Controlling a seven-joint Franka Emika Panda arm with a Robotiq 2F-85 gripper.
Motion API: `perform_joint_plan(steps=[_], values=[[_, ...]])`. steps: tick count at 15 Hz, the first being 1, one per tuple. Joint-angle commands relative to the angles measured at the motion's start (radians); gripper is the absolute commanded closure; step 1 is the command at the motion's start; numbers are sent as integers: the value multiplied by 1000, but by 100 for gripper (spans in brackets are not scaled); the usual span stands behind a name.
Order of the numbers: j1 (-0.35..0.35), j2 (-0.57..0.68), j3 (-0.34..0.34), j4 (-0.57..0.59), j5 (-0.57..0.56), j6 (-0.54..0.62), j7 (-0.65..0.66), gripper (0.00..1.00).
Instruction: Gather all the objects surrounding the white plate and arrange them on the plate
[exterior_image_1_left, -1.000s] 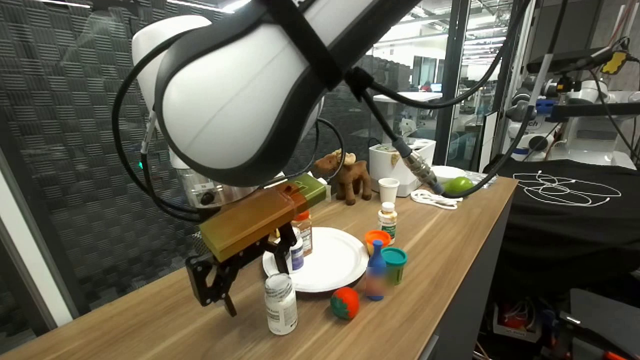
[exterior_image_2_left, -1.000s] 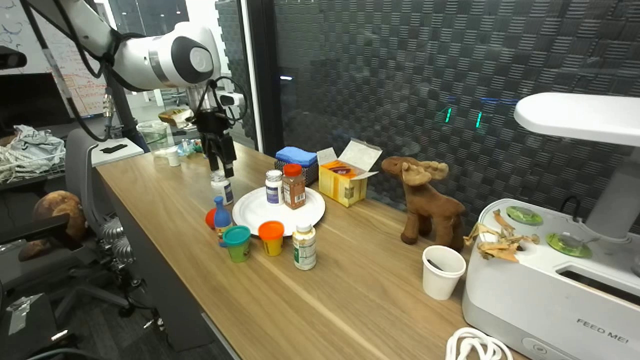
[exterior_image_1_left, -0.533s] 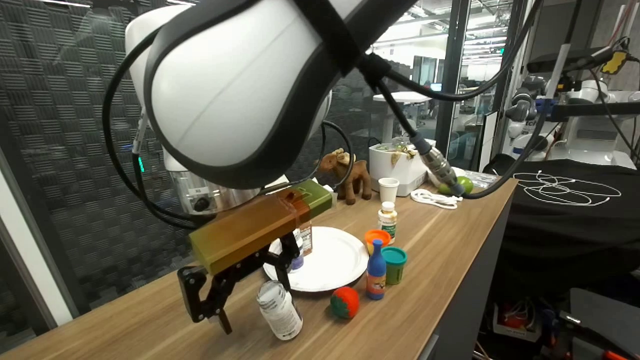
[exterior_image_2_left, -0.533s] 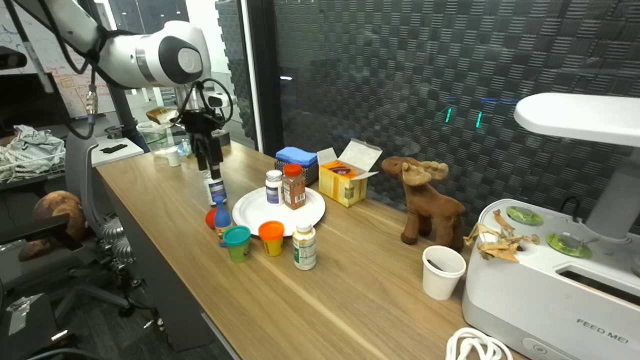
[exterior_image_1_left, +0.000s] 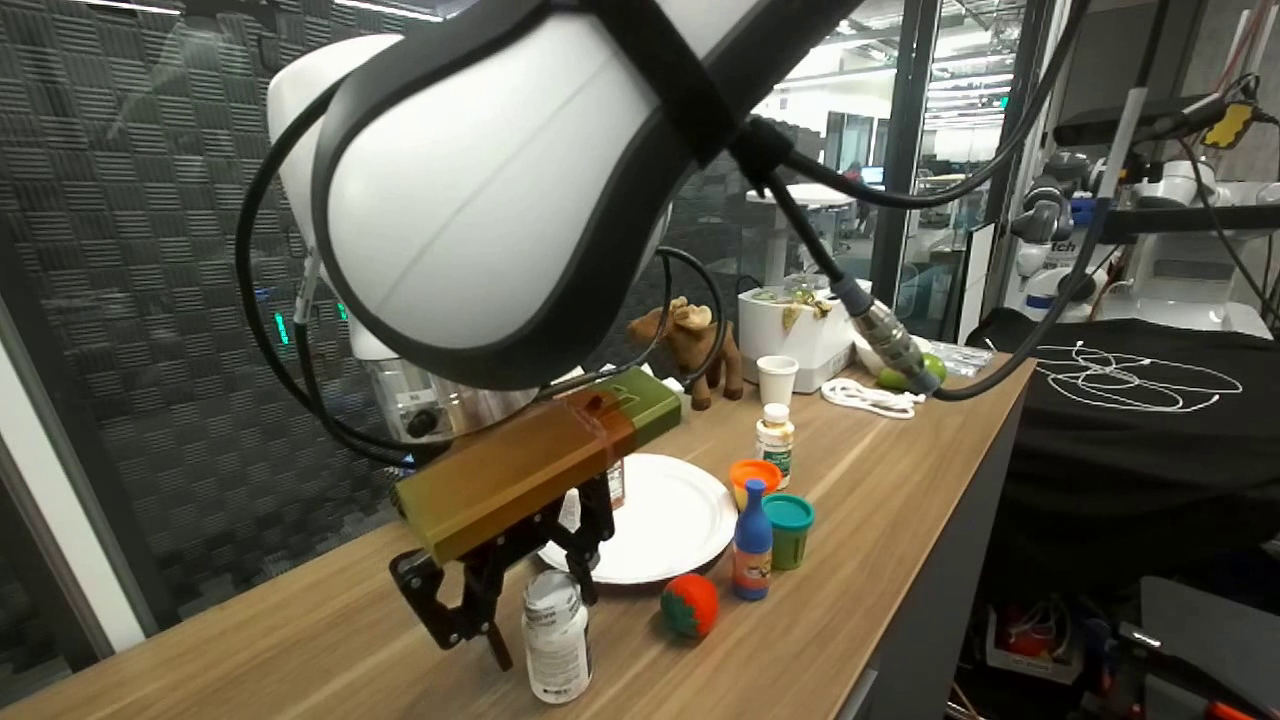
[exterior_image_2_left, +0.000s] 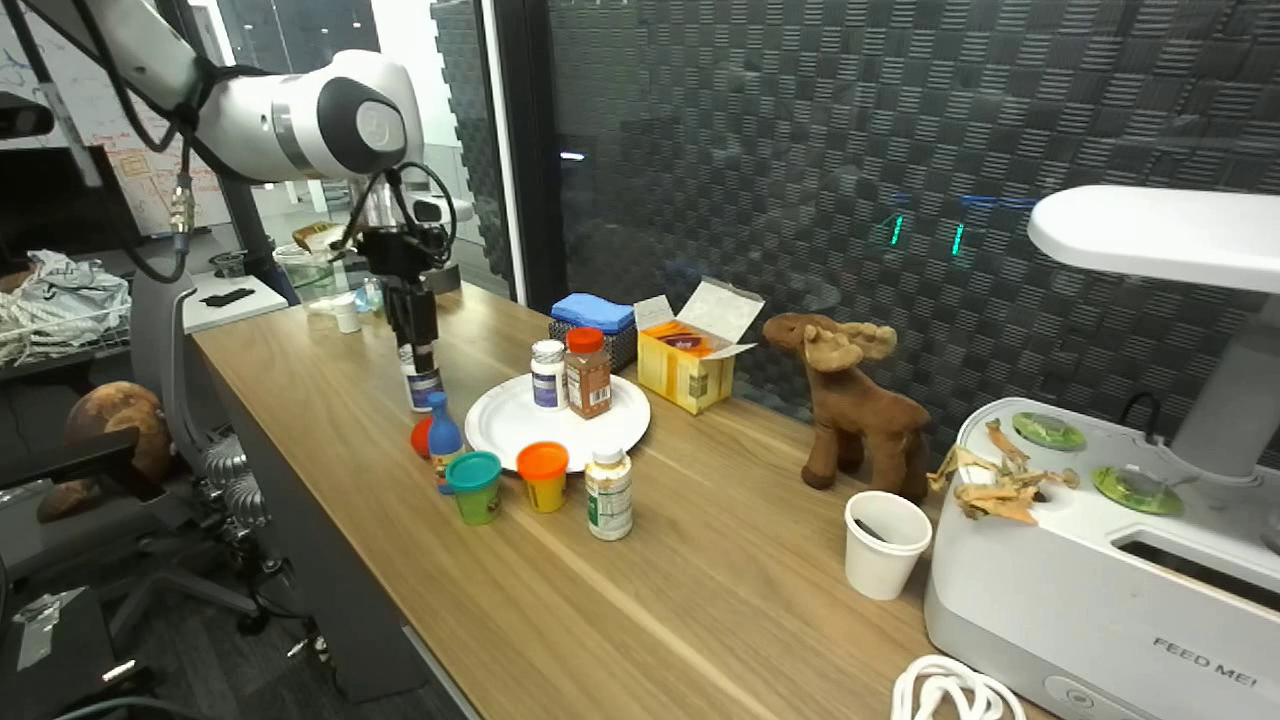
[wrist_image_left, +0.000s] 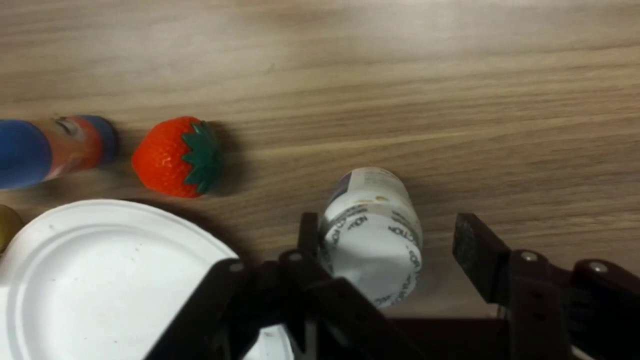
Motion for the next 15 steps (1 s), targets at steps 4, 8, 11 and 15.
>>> perform_joint_plan(steps=[4,8,11,15], values=[[1,-44,-20,-30,9,-13,77,73],[4,-94,-41,-52,-18,-16,133,73],[8,-141,-45,-87,-32,-2,215,73],[-11,-194,-36,-154,-33,18,285,73]])
